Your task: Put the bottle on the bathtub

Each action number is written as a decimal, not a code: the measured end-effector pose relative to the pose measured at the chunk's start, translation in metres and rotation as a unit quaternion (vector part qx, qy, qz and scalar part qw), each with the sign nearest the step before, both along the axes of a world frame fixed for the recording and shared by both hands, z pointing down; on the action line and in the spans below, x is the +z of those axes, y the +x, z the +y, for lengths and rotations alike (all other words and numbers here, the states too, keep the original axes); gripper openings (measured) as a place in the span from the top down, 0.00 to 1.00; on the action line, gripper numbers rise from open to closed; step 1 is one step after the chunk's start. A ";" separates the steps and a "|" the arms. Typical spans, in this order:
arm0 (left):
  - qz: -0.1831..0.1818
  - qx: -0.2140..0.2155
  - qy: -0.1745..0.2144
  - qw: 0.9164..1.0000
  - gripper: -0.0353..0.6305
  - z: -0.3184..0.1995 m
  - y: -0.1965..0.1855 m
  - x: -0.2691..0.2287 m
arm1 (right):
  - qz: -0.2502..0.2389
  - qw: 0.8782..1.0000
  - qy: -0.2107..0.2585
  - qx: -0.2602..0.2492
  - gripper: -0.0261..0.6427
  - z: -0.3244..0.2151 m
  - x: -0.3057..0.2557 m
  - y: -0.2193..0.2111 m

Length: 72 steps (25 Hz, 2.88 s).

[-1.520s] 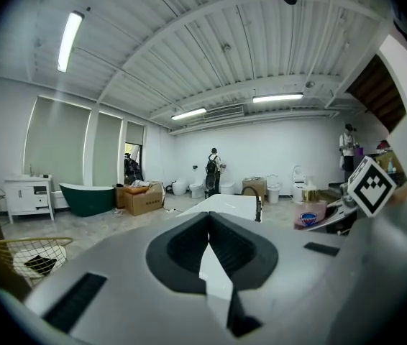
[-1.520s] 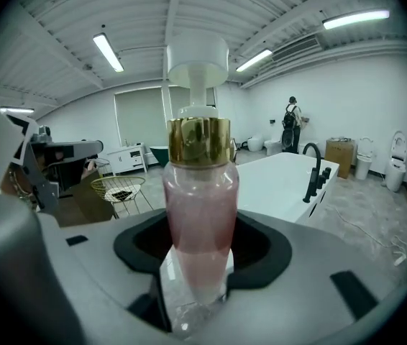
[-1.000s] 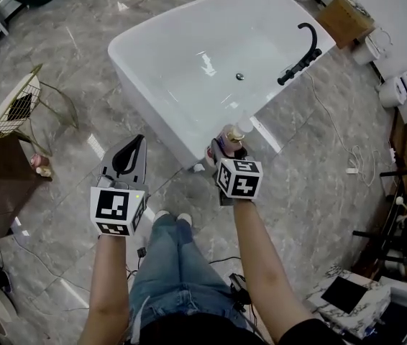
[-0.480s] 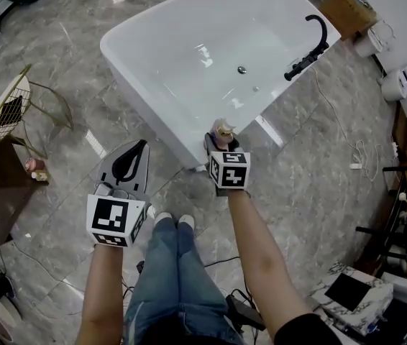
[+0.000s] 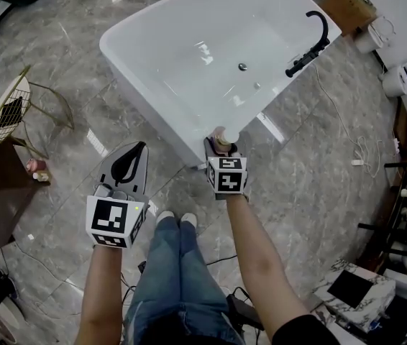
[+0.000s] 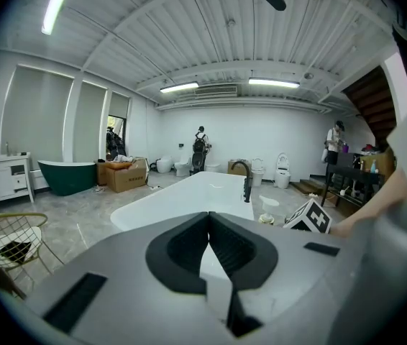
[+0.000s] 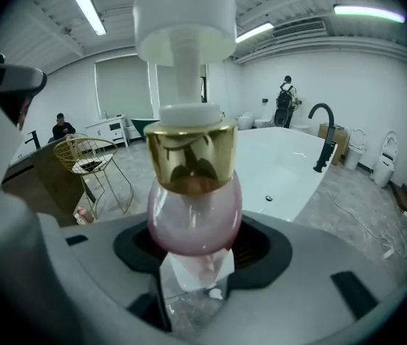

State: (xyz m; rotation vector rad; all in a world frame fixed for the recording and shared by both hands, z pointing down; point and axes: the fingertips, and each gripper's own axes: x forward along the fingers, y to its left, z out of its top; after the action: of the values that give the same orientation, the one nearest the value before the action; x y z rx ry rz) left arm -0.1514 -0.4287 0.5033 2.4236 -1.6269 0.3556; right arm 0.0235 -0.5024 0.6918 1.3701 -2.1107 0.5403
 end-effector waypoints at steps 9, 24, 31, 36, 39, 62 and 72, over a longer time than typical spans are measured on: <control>0.002 0.003 0.011 1.000 0.93 0.007 0.007 -0.011 | 0.010 0.999 -0.036 0.014 0.61 0.007 0.002 0.005; -0.003 0.003 0.039 0.999 0.93 0.018 0.025 -0.056 | 0.001 0.998 -0.056 0.001 0.53 0.055 -0.071 0.020; 0.011 -0.013 0.055 0.998 0.93 0.029 0.027 -0.083 | -0.023 0.998 -0.051 -0.001 0.53 0.082 -0.119 0.028; 0.019 -0.016 0.068 0.997 0.93 0.034 0.029 -0.108 | -0.038 0.999 -0.023 -0.010 0.53 0.101 -0.162 0.030; 0.018 -0.017 0.078 0.997 0.93 0.036 0.028 -0.121 | -0.046 0.999 -0.003 -0.015 0.53 0.111 -0.184 0.031; 0.003 -0.024 0.209 0.978 0.93 0.031 0.014 -0.245 | -0.066 0.974 0.209 -0.049 0.74 0.133 -0.377 0.044; 0.003 -0.002 0.243 0.970 0.93 0.036 0.022 -0.277 | -0.068 0.950 0.303 -0.020 0.94 0.133 -0.443 0.078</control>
State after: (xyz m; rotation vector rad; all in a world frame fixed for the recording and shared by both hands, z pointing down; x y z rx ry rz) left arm -0.1291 -0.3932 0.2259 2.7501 -1.8963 -0.0661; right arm 0.1011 -0.3699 0.2484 1.6360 -2.5356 -0.0556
